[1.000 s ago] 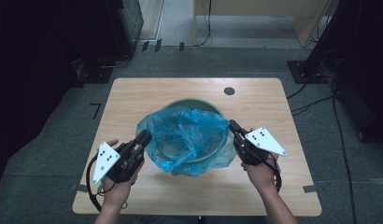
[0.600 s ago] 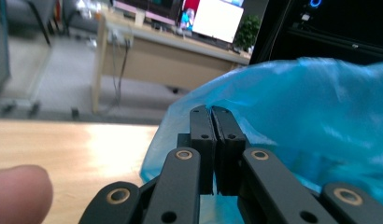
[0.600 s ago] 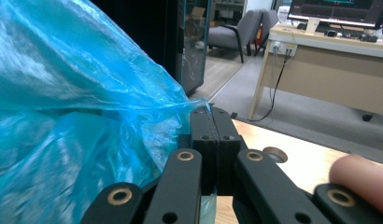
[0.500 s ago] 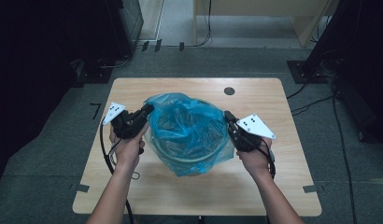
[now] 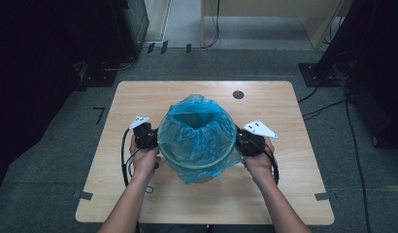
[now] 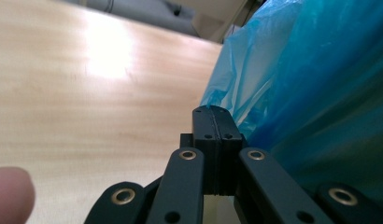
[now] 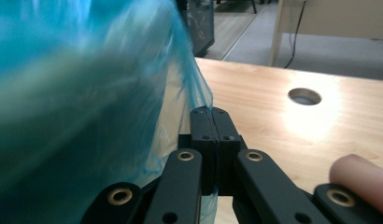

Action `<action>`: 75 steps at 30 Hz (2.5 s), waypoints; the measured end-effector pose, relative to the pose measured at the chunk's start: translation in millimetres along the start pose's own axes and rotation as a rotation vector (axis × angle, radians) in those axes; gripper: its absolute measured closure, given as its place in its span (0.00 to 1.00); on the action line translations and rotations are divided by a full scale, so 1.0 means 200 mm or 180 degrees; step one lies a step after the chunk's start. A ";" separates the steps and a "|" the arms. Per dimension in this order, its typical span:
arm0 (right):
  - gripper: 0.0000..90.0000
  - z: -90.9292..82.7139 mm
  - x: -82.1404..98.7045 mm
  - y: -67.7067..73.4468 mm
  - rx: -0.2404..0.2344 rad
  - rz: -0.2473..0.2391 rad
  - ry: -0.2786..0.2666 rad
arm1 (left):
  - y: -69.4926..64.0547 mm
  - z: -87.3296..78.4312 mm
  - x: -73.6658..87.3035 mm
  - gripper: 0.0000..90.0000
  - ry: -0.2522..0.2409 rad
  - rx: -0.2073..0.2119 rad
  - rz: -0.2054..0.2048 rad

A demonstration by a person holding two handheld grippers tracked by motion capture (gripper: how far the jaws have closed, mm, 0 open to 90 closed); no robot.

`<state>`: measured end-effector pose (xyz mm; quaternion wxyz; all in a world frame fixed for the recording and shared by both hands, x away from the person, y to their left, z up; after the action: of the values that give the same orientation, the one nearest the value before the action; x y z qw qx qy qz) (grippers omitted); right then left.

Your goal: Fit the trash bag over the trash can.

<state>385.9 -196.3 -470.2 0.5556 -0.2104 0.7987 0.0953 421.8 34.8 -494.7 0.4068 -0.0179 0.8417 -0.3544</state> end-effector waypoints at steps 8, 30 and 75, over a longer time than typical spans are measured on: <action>1.00 0.02 0.00 0.04 -0.0059 0.0044 -0.0048 | 0.11 0.11 0.18 1.00 0.0681 -0.0263 -0.0003; 1.00 -0.04 0.53 -0.01 0.0091 -0.0096 0.0616 | 0.36 -0.30 0.22 0.49 -0.0293 -0.0142 -0.0231; 1.00 -0.16 0.59 0.08 -0.0194 -0.0161 0.0655 | 0.27 -0.32 0.53 1.00 0.0693 -0.0195 0.0807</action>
<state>317.7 -221.1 -569.0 0.4663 -0.2559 0.8427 0.0834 319.8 79.2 -572.7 0.3540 0.1145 0.8867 -0.2744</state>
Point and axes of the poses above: each handheld gripper's, and its own axes: z roughly forward along the jaws, x roughly out of its underside, y roughly to its left, the point moved 10 cm from there along z, roughly forward along the jaws, and after that the axes turned 13 degrees about -z, right-handed, at the moved point
